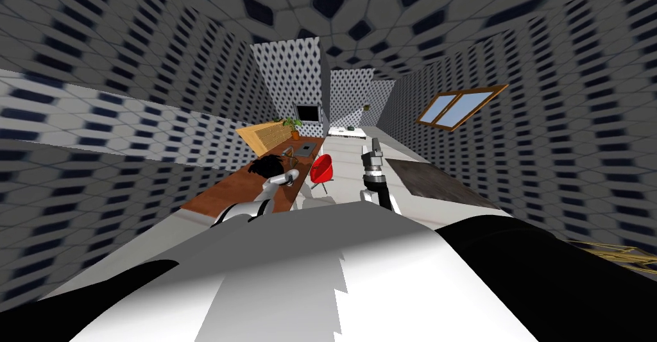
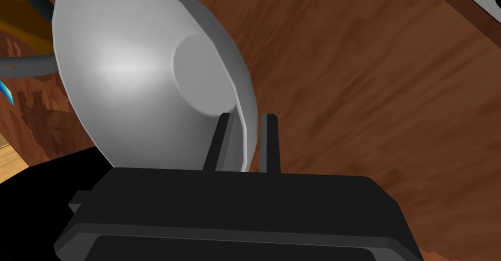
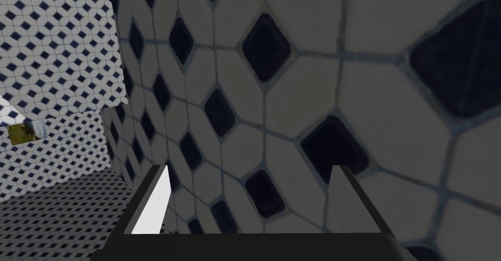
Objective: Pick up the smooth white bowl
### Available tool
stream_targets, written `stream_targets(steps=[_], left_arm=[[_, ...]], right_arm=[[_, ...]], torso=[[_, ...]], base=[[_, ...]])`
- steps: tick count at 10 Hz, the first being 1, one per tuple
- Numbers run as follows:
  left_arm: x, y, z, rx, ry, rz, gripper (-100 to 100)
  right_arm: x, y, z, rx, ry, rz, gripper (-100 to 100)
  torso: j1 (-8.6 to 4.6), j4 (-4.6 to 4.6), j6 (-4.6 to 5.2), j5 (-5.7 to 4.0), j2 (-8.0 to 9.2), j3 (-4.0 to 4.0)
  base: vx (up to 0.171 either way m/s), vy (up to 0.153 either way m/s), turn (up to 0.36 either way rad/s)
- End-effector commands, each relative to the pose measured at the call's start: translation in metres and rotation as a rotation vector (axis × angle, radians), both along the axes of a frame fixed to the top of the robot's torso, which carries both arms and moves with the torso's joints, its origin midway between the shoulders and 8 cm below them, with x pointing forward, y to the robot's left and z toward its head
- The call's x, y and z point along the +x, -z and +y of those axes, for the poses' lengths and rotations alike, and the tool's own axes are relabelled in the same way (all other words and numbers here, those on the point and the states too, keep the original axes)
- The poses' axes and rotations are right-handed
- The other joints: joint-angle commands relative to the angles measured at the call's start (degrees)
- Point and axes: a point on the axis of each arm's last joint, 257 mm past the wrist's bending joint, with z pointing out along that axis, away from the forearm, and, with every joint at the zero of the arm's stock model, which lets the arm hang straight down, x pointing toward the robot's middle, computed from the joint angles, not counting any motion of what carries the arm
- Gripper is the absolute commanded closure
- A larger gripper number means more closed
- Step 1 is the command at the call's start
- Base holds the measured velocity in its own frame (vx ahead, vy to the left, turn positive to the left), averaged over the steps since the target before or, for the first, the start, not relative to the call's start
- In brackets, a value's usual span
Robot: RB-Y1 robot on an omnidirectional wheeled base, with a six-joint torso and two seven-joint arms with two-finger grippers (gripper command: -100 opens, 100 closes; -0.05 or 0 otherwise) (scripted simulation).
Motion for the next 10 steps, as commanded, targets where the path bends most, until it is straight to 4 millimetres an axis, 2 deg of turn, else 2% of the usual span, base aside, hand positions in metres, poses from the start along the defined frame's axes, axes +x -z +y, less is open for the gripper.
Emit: stream_targets(steps=[1, 2, 3, 4, 6, 7, 9, 10], left_arm=[[-0.016, 0.009, 0.007, -0.002, -0.014, 0.018, 100], [0.0, -0.007, 0.005, 0.002, -0.004, -0.026, 100], [-0.024, 0.007, 0.014, -0.003, -0.026, 0.019, 100], [-0.031, 0.012, 0.016, -0.002, -0.029, 0.026, 100], [-0.015, -0.006, 0.014, 0.003, -0.016, -0.023, 100], [-0.041, 0.009, 0.021, -0.003, -0.039, 0.028, 100], [-0.028, -0.009, 0.02, 0.004, -0.024, -0.027, 100], [-0.05, 0.003, 0.026, -0.002, -0.042, 0.017, 100]], right_arm=[[0.0, 0.0, 0.0, 0.0, 0.0, 0.0, 0], [0.0, 0.0, 0.0, 0.0, 0.0, 0.0, 0], [0.0, 0.0, 0.0, 0.0, 0.0, 0.0, 0], [0.0, 0.0, 0.0, 0.0, 0.0, 0.0, 0], [0.0, 0.0, 0.0, 0.0, 0.0, 0.0, 0], [0.0, 0.0, 0.0, 0.0, 0.0, 0.0, 0], [0.0, 0.0, 0.0, 0.0, 0.0, 0.0, 0], [0.0, 0.0, 0.0, 0.0, 0.0, 0.0, 0]], torso=[[0.0, 0.0, 0.0, 0.0, 0.0, 0.0], [0.02, -0.08, -0.04, 0.04, 0.0, -0.04], [0.04, -0.04, -0.05, 0.03, 0.03, -0.01], [0.06, -0.12, -0.08, 0.08, -0.02, -0.07], [0.19, -0.17, -0.17, 0.11, 0.0, -0.09], [0.2, -0.13, -0.15, 0.1, 0.04, -0.05], [0.21, -0.17, -0.17, 0.1, -0.06, -0.12], [0.2, -0.13, -0.14, 0.1, -0.04, -0.09]], base=[[0.044, -0.009, -0.032], [0.018, -0.007, 0.013], [0.044, -0.01, -0.052], [0.043, -0.007, -0.036], [0.007, -0.002, 0.01], [0.033, -0.009, -0.068], [0.031, -0.004, -0.006], [0.041, -0.006, -0.076]])
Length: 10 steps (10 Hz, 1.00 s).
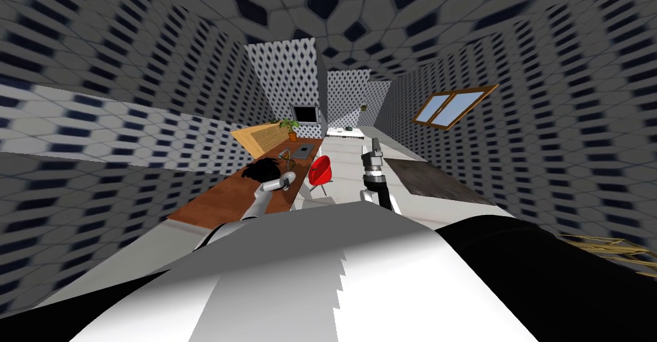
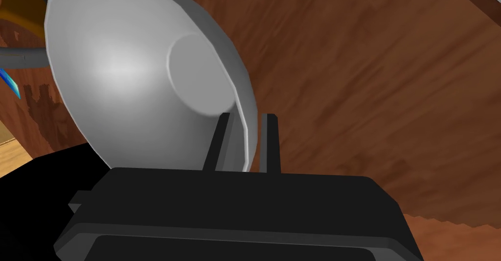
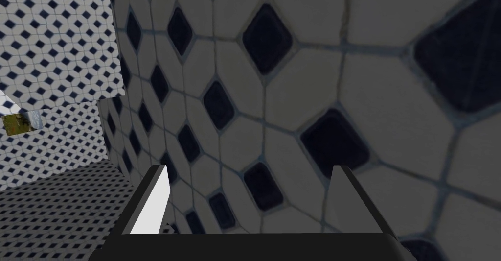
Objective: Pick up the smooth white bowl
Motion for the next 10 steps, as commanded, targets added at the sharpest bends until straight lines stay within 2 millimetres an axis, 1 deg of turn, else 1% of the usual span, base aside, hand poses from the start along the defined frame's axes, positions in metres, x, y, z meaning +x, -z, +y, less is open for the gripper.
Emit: stream_targets(steps=[1, 3, 4, 5, 6, 7, 8, 9, 10], left_arm=[[-0.019, 0.008, 0.002, -0.001, -0.011, 0.026, 100], [-0.003, -0.009, -0.001, 0.004, 0.004, -0.023, 100], [-0.028, 0.003, 0.004, -0.003, -0.014, 0.027, 100], [-0.033, 0.002, 0.005, 0.0, -0.013, 0.02, 100], [-0.021, -0.011, 0.002, 0.003, -0.001, -0.015, 100], [-0.019, -0.013, 0.001, 0.004, 0.001, -0.021, 100], [-0.045, -0.002, 0.005, -0.002, -0.015, 0.025, 100], [-0.048, -0.004, 0.006, 0.0, -0.014, 0.019, 100], [-0.037, -0.017, 0.002, 0.003, -0.001, -0.018, 100]], right_arm=[[0.0, 0.0, 0.0, 0.0, 0.0, 0.0, 0], [0.0, 0.0, 0.0, 0.0, 0.0, 0.0, 0], [0.0, 0.0, 0.0, 0.0, 0.0, 0.0, 0], [0.0, 0.0, 0.0, 0.0, 0.0, 0.0, 0], [0.0, 0.0, 0.0, 0.0, 0.0, 0.0, 0], [0.0, 0.0, 0.0, 0.0, 0.0, 0.0, 0], [0.0, 0.0, 0.0, 0.0, 0.0, 0.0, 0], [0.0, 0.0, 0.0, 0.0, 0.0, 0.0, 0], [0.0, 0.0, 0.0, 0.0, 0.0, 0.0, 0]], torso=[[0.0, 0.0, 0.0, 0.0, 0.0, 0.0], [-0.01, 0.04, 0.03, -0.02, 0.02, 0.02], [-0.04, 0.08, 0.07, -0.04, 0.07, 0.07], [-0.06, 0.01, 0.05, -0.02, 0.03, 0.02], [-0.03, 0.0, 0.0, -0.04, 0.0, 0.0], [-0.03, 0.06, 0.06, -0.06, 0.02, 0.03], [-0.05, 0.07, 0.09, -0.05, 0.06, 0.06], [-0.07, 0.01, 0.08, -0.03, -0.01, 0.0], [-0.06, 0.0, 0.05, -0.05, -0.01, -0.01]], base=[[0.044, -0.006, -0.022], [0.011, -0.001, 0.01], [0.035, -0.009, -0.074], [0.043, -0.007, -0.033], [0.018, -0.001, 0.023], [0.005, 0.002, 0.004], [0.045, -0.006, -0.074], [0.043, -0.006, -0.034], [0.013, -0.005, 0.019]])
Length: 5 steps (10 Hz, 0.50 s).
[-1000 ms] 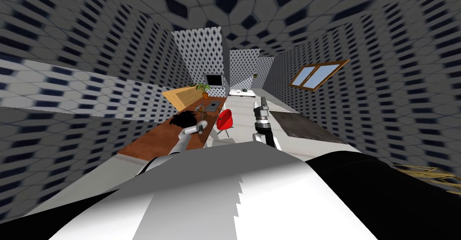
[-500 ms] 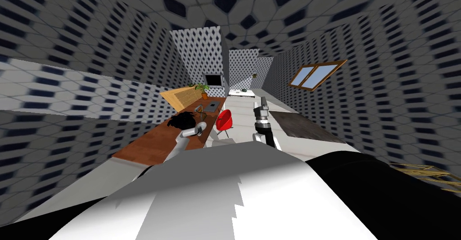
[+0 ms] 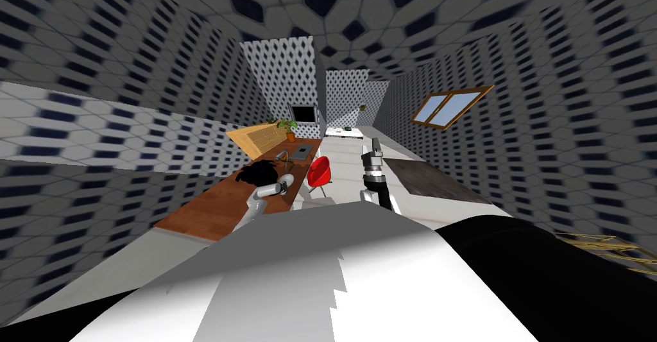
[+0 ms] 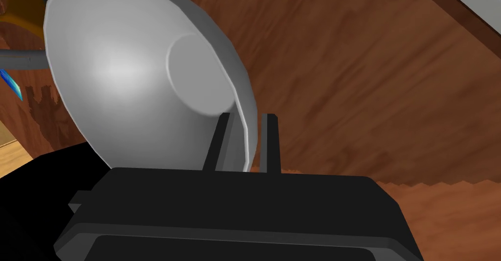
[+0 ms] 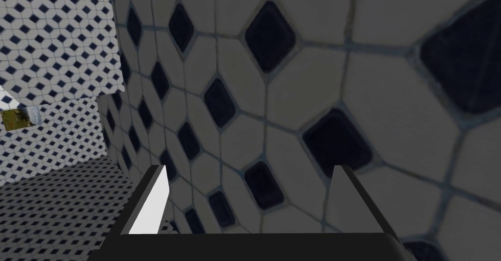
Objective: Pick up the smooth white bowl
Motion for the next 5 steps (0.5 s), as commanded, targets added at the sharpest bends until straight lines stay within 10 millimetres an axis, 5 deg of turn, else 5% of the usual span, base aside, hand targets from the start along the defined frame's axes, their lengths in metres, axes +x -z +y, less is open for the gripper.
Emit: stream_targets(steps=[1, 4, 5], left_arm=[[-0.022, 0.006, 0.003, -0.005, -0.011, 0.036, 100], [-0.014, -0.012, -0.002, 0.002, 0.008, -0.016, 100], [-0.041, 0.0, 0.001, -0.006, -0.009, 0.039, 100]], right_arm=[[0.0, 0.0, 0.0, 0.0, 0.0, 0.0, 0], [0.0, 0.0, 0.0, 0.0, 0.0, 0.0, 0], [0.0, 0.0, 0.0, 0.0, 0.0, 0.0, 0]], torso=[[0.0, 0.0, 0.0, 0.0, 0.0, 0.0], [-0.01, -0.03, -0.01, -0.01, 0.0, -0.02], [-0.02, 0.01, 0.04, -0.01, 0.03, 0.02]], base=[[0.041, -0.006, -0.065], [0.021, -0.004, -0.001], [0.045, -0.001, -0.08]])
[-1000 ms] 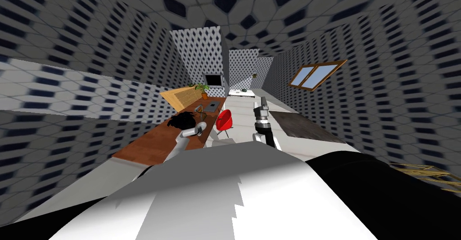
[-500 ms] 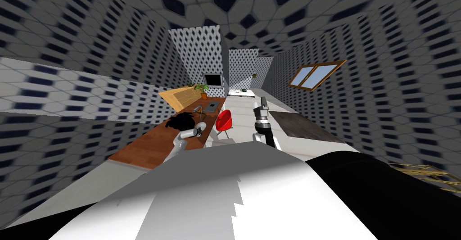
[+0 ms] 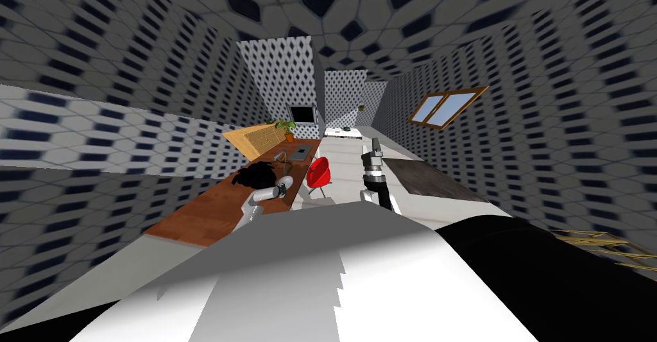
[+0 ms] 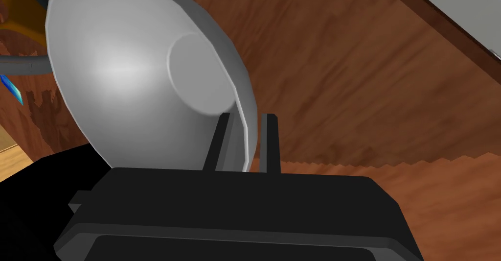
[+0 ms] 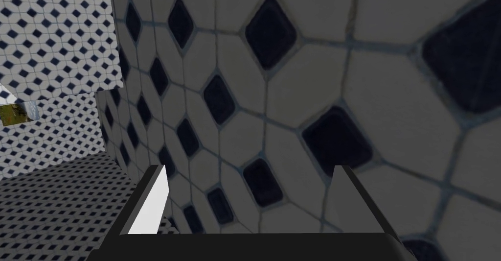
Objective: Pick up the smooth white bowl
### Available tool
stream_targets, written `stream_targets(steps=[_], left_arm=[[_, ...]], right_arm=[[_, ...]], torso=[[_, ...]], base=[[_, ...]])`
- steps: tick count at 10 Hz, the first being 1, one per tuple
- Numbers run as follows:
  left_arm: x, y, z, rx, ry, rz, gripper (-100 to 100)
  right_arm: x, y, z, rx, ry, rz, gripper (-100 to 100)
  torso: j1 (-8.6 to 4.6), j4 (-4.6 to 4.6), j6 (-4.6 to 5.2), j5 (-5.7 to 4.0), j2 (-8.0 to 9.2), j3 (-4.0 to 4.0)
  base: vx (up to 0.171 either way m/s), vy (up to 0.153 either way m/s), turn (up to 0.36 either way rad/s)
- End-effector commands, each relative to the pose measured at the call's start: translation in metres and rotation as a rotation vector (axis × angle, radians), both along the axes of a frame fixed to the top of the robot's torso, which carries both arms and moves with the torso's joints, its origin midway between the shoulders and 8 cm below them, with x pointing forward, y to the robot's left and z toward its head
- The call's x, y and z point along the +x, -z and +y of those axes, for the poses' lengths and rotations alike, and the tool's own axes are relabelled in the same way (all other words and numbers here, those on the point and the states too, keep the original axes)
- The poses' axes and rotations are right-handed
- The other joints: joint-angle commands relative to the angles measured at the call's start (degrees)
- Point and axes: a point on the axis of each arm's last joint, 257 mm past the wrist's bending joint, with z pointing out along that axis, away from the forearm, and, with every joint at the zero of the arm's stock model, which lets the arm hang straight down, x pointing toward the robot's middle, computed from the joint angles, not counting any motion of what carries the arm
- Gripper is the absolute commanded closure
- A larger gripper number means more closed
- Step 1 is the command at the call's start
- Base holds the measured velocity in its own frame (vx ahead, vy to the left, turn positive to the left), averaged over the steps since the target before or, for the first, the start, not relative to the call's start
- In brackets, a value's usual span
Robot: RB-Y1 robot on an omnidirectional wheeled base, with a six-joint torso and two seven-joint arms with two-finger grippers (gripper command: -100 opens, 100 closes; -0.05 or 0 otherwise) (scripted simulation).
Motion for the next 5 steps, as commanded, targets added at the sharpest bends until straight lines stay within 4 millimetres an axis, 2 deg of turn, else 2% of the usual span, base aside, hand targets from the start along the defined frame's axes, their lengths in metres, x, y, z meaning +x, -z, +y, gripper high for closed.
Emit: stream_targets(steps=[1, 3, 4, 5], left_arm=[[-0.019, 0.004, 0.001, -0.003, -0.007, 0.026, 100], [-0.006, -0.013, -0.004, 0.0, 0.01, -0.019, 100], [-0.011, -0.007, -0.002, -0.001, 0.004, -0.002, 100], [-0.01, -0.008, -0.003, -0.001, 0.006, -0.006, 0]], right_arm=[[0.0, 0.0, 0.0, 0.0, 0.0, 0.0, 0], [0.0, 0.0, 0.0, 0.0, 0.0, 0.0, 0], [0.0, 0.0, 0.0, 0.0, 0.0, 0.0, 0], [0.0, 0.0, 0.0, 0.0, 0.0, 0.0, 0]], torso=[[0.0, 0.0, 0.0, 0.0, 0.0, 0.0], [-0.01, 0.03, 0.0, -0.03, 0.03, 0.02], [-0.04, 0.07, 0.03, -0.05, 0.08, 0.07], [-0.02, 0.05, 0.0, -0.04, 0.1, 0.06]], base=[[0.046, -0.004, -0.031], [0.008, -0.002, 0.012], [0.0, 0.0, 0.0], [0.0, 0.0, 0.0]])
